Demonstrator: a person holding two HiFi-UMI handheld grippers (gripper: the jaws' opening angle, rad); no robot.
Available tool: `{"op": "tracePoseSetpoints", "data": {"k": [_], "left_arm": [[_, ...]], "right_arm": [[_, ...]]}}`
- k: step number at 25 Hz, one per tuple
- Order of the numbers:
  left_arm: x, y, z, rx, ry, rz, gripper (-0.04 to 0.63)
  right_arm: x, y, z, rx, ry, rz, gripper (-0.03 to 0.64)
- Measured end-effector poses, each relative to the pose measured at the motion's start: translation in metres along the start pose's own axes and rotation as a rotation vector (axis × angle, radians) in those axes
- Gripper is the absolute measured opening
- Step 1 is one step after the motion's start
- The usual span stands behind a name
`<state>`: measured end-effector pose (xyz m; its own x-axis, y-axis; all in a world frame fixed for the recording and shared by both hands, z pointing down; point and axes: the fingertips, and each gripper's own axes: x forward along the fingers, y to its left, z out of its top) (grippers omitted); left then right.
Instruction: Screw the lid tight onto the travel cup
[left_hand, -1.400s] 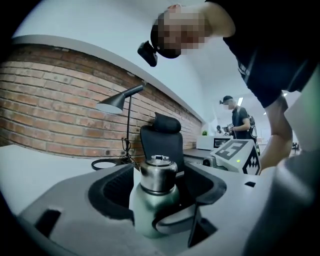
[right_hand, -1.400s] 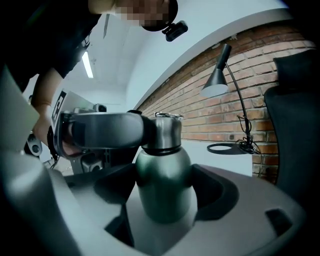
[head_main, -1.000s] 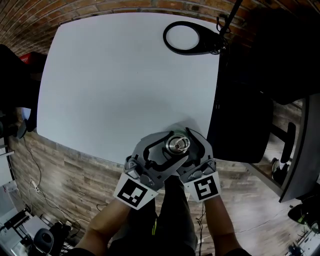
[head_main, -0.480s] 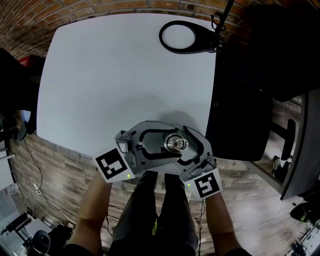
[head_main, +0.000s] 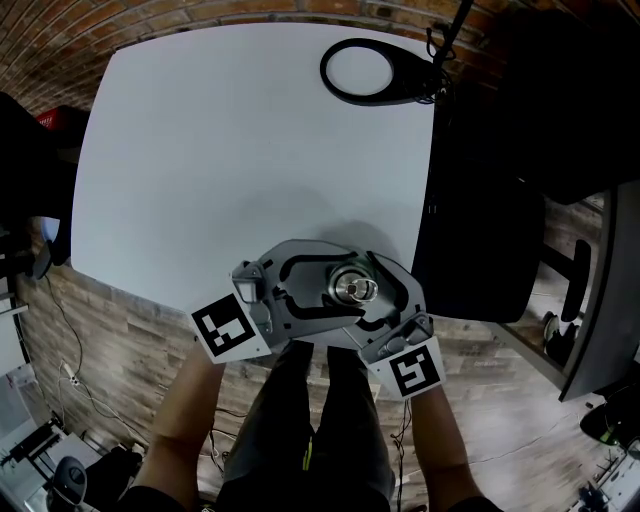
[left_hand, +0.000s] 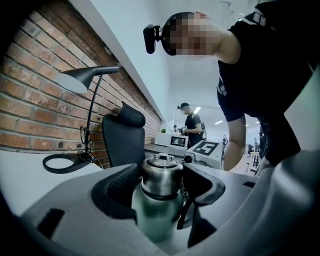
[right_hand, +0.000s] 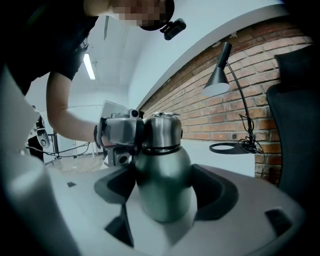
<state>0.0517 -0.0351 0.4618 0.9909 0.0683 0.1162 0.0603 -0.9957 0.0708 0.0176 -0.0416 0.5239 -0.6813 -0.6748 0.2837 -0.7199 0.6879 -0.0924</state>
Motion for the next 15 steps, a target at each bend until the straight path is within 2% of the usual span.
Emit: {"op": "tracePoseSetpoints", "data": {"k": [2,5,10,13,15], "left_arm": [[-0.002,0.0,-0.003,-0.037,-0.003,0.02,0.327],[-0.012,0.001,-0.008,-0.129,-0.026,0.109,0.341],[-0.018,-0.001,-0.001,-0.109,-0.018,0.375,0.341],[-0.014,0.003,-0.004,-0.115,0.029,0.562,0.341],[-0.01,0.005,-0.004,-0.112,0.035,0.645,0.341]], "right_arm": [[0.0,0.0,-0.001,0.007,0.002,-0.009,0.354],[0.0,0.0,0.0,0.005,-0.005,-0.011,0.354],[0.0,-0.001,0.0,-0.009,-0.008,-0.005,0.354],[-0.002,-0.001,-0.001,-0.005,0.004,-0.005,0.354],[-0.001,-0.001,0.0,0.002,-0.004,-0.008,0.354]]}}
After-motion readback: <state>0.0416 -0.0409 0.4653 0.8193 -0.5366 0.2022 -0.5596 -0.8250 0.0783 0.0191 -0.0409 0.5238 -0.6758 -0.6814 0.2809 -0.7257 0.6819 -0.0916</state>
